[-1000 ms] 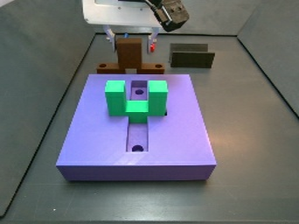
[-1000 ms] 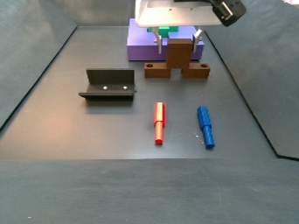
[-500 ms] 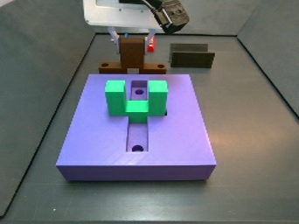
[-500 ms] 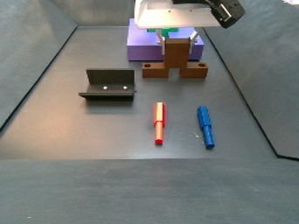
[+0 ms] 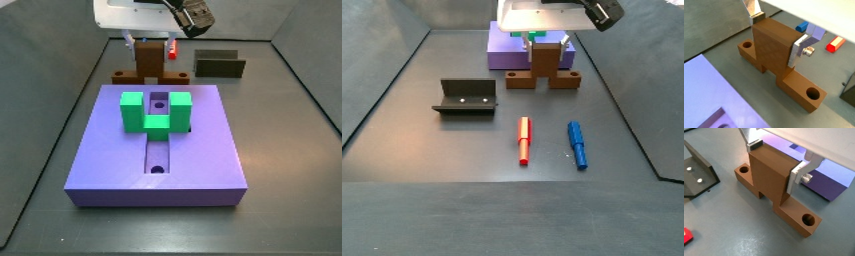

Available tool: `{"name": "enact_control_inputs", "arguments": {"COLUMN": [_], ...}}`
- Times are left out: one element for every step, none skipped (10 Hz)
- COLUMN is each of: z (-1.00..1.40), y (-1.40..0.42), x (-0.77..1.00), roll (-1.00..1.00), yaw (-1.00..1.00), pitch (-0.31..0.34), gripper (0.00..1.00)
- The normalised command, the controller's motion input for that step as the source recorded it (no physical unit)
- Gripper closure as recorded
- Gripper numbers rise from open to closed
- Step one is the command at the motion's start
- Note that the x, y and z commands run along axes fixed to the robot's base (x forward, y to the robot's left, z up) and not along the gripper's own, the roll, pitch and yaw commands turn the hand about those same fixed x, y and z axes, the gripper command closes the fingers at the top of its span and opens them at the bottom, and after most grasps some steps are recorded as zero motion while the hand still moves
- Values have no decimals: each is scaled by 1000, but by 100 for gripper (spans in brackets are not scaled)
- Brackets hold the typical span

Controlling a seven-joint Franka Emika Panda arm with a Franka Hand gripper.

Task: Pick up the brown object. Move up. Move to above the board. Insert the brown object.
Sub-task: Pick up the brown object, then move up, then move to above the board.

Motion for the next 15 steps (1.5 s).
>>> {"name": "enact_control_inputs", "arguments": {"z": [0, 0, 0, 0, 0, 0, 0, 0, 0, 833, 741, 526, 242, 1400, 1400], "y": [0, 0, 0, 0, 0, 0, 0, 0, 0, 0, 5, 5, -1, 0, 2], "x": [0, 0, 0, 0, 0, 0, 0, 0, 0, 0, -111, -113, -58, 0, -8], "roll": [0, 0, 0, 0, 0, 0, 0, 0, 0, 0, 2, 0, -4, 0, 1], "yaw": [0, 0, 0, 0, 0, 0, 0, 0, 0, 0, 3, 4, 4, 0, -1], "pitch": [0, 0, 0, 0, 0, 0, 0, 0, 0, 0, 51, 39, 11, 0, 9], "gripper": [100, 100, 100, 100, 100, 100, 100, 100, 100, 100, 100, 100, 100, 100, 100]}}
